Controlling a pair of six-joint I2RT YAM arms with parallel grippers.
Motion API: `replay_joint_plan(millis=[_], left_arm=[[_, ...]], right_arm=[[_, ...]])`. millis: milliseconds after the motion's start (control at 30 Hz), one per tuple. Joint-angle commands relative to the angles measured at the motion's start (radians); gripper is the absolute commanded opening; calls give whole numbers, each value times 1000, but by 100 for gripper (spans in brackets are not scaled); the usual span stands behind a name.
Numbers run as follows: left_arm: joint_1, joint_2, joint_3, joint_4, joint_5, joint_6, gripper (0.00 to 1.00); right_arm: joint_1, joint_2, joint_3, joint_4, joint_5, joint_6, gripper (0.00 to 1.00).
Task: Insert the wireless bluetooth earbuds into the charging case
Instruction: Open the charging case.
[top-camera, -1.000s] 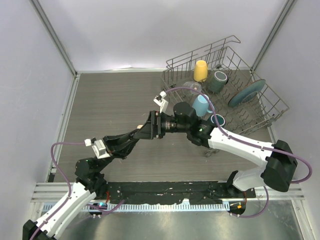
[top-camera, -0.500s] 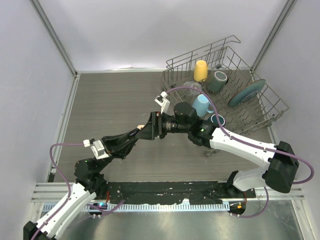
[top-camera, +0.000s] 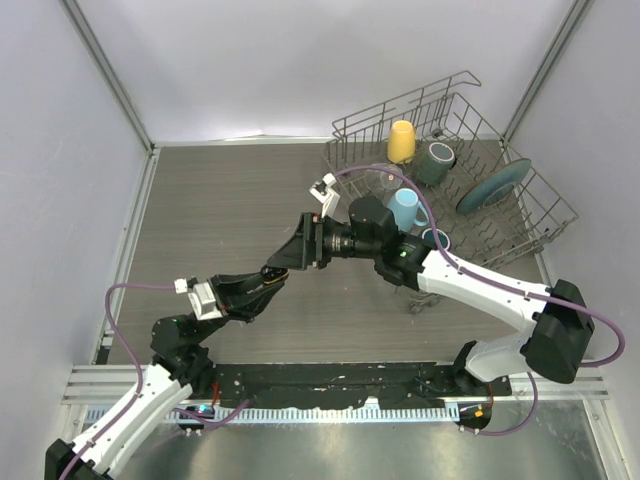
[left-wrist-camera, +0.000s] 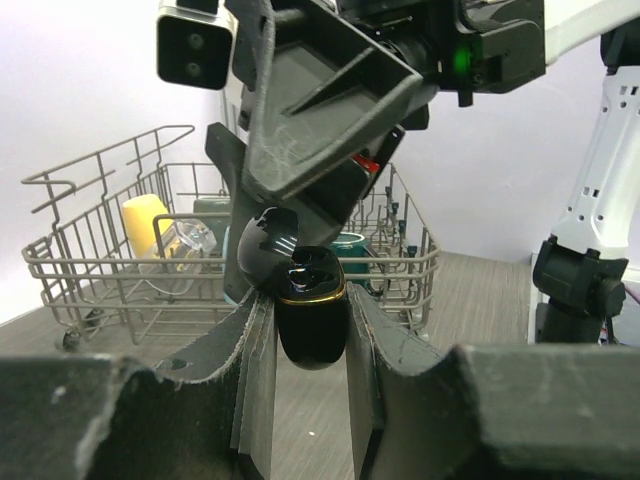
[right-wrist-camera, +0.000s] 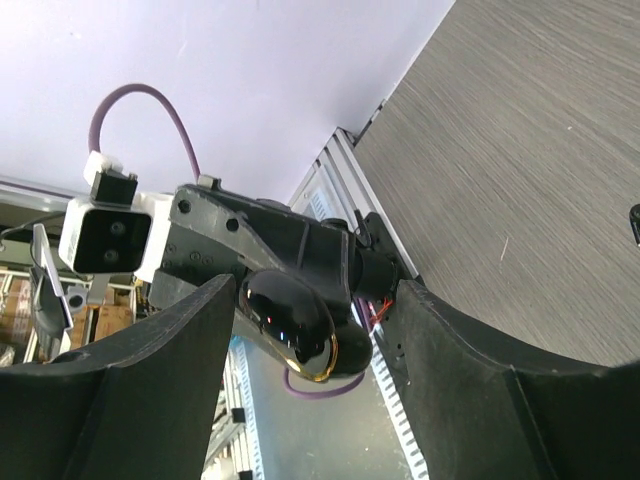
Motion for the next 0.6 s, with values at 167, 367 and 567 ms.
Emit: replay_joint_plan(millis=[167,367,567], left_arm=[[-2,2,-116,54,-53,26,0],[-2,-50,-134,29,-116,31,0],[-2,-75,-134,17,-128,33,0]], right_arm=[[-8,-4,34,79,-45,37,72],[-8,-59,-1,65,-13,14,77],[-8,-52,-20,45,-26,26,77]])
